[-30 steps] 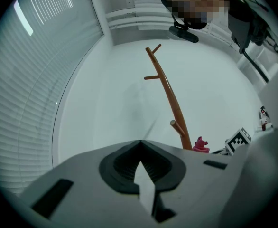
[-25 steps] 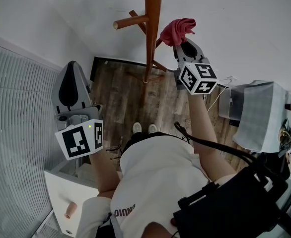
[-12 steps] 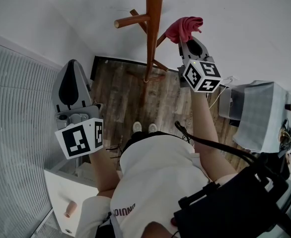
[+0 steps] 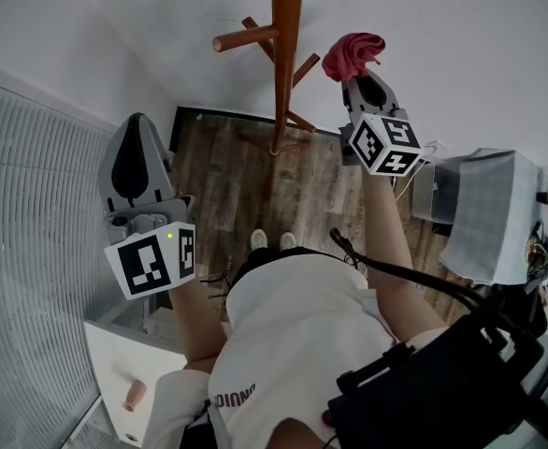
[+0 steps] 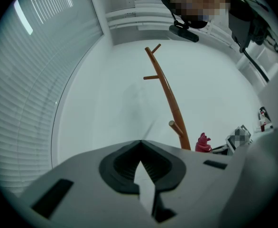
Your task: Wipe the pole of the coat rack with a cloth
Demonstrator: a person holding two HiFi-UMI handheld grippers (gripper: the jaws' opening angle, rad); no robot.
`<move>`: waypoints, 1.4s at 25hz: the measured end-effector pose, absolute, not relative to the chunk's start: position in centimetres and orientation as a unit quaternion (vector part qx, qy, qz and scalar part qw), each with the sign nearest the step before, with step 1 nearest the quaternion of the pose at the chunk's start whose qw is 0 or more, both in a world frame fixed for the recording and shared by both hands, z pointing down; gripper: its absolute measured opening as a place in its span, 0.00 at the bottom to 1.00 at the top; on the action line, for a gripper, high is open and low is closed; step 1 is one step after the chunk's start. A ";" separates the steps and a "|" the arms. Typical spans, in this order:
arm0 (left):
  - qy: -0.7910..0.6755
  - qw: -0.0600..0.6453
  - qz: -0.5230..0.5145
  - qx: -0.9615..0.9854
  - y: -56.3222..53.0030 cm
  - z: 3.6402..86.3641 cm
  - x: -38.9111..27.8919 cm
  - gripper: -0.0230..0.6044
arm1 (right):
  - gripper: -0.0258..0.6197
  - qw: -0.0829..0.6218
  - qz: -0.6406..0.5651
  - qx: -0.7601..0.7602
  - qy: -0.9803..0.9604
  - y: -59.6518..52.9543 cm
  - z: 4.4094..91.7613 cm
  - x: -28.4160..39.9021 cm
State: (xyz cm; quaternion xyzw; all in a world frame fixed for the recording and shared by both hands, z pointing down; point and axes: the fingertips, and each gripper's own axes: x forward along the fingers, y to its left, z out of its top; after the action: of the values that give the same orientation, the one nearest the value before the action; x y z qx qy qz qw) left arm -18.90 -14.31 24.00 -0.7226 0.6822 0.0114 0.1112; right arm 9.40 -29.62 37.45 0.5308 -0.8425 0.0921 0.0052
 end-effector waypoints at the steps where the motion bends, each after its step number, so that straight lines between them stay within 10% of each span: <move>1: 0.681 0.110 0.012 -0.723 -14.3 24.0 -18.8 0.06 | 0.11 0.006 0.093 0.530 -0.843 -29.4 37.5 9.4; 35: 0.698 0.111 0.002 -0.707 -10.3 24.3 -20.8 0.06 | 0.11 0.115 0.149 0.467 -0.864 -24.5 46.6 3.9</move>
State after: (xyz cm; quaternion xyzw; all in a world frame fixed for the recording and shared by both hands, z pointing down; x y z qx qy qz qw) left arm -20.80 -10.26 24.28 -0.7072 0.6983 0.0021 0.1111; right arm 3.94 -24.51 46.59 0.4666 -0.8642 0.1492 0.1147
